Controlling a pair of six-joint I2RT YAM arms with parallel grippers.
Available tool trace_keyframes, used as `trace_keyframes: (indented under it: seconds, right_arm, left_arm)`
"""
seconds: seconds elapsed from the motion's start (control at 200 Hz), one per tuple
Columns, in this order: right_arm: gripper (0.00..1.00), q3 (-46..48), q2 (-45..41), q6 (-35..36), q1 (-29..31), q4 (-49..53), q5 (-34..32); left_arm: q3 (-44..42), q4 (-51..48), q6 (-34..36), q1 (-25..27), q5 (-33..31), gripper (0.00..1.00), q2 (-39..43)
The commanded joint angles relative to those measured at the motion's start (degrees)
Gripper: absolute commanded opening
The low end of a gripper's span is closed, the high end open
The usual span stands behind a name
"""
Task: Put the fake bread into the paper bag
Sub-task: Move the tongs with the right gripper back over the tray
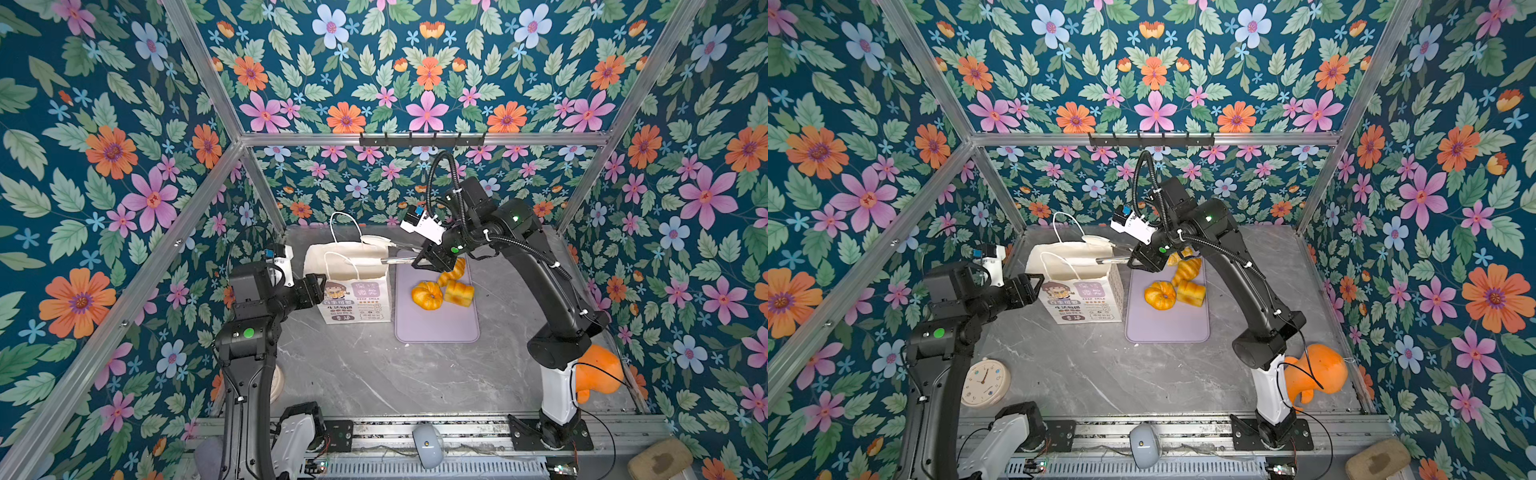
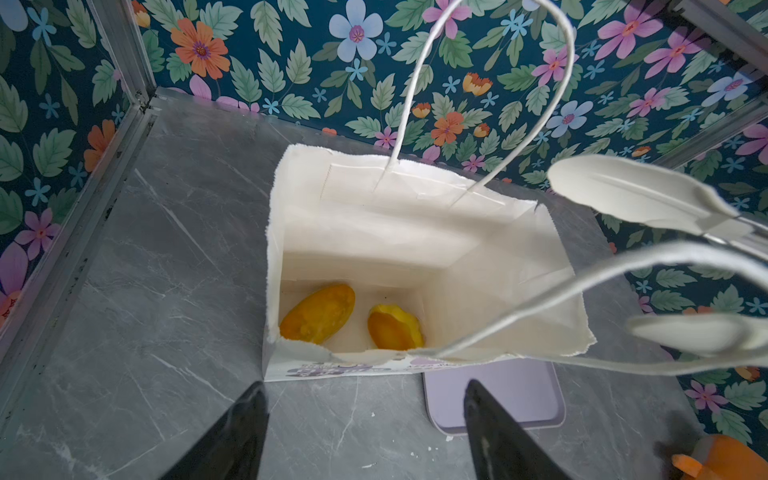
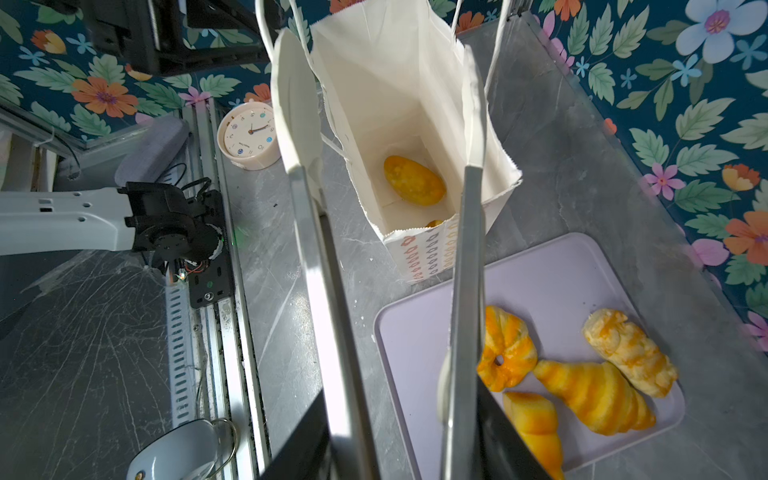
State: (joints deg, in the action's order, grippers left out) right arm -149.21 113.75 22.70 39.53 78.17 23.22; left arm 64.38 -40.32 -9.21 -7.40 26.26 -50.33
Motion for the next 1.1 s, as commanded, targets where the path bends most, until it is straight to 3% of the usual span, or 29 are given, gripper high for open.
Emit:
trace_keyframes:
  seconds: [0.0, 0.35, 0.7, 1.095]
  right_arm:
    - [0.45, 1.1, -2.6, -1.1, 0.0, -1.6, 1.5]
    - [0.45, 15.0, -15.8, -3.2, 0.0, -7.4, 0.1]
    - [0.44, 34.0, -28.5, -5.4, -0.5, -9.5, -9.8]
    - [0.41, 48.7, -27.2, -7.1, -1.7, -7.1, -23.8]
  left_arm:
    - [0.0, 1.2, -0.1, 0.0, -0.1, 0.75, 0.0]
    - [-0.3, 1.6, 0.0, 0.0, -0.1, 0.75, -0.1]
    - [-0.8, 2.2, 0.3, 0.0, 0.6, 0.75, -0.3]
    - [-2.1, 4.5, 0.4, 0.0, 2.4, 0.75, -1.0]
